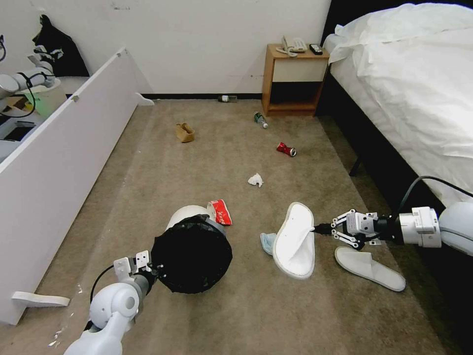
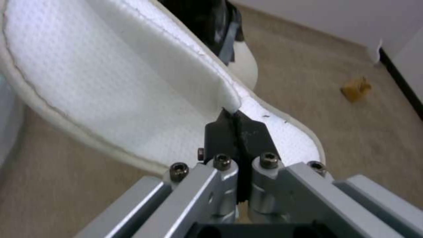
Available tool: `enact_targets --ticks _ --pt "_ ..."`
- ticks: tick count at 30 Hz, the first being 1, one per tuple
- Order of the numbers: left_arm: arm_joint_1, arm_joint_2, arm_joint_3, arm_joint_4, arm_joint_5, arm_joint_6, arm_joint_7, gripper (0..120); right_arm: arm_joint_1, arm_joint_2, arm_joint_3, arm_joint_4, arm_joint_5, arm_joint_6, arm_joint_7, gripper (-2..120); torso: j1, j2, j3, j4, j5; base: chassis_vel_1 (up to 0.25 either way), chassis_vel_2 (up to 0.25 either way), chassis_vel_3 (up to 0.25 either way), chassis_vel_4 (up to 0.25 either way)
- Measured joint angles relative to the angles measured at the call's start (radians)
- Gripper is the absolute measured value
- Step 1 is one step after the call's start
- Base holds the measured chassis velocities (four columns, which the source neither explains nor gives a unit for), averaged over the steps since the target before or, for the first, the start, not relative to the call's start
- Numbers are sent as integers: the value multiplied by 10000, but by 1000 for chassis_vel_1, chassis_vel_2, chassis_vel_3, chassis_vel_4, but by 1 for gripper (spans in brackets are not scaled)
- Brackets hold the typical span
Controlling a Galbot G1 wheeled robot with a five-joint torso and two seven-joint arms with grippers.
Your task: Pick up the trash bin and place the garbage on the floor into it.
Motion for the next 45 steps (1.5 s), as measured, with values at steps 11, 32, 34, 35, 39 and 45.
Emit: enact_targets --ticks 11,32,34,35,39,45 --pt "181 67 -185 -892 -1464 275 -1299 0 527 527 -21 629 597 -25 -50 0 0 1 -2 1 1 0 0 0 0" --pt "266 -258 -223 -1806 -3499 241 -3370 0 1367 647 0 1946 2770 -271 -548 0 0 0 -2 0 1 0 0 0 0" --pt "246 -275 -220 -1806 -3592 239 -3490 0 1416 642 0 1992 2872 -282 -558 0 0 0 -1 0 1 0 0 0 0" --pt "246 -275 -220 -1806 -3592 239 -3490 0 1416 642 0 1992 2872 -282 -558 0 0 0 -1 0 1 0 0 0 0" --pt "232 -286 -226 -1865 -3968 235 -3787 0 1553 669 7 2103 3187 -306 -695 0 0 1 -2 0 2 0 0 0 0" --pt "236 -328 -177 -1894 -4100 228 -3896 0 1721 698 21 2486 4276 -481 -794 0 0 1 -2 1 1 0 0 0 0"
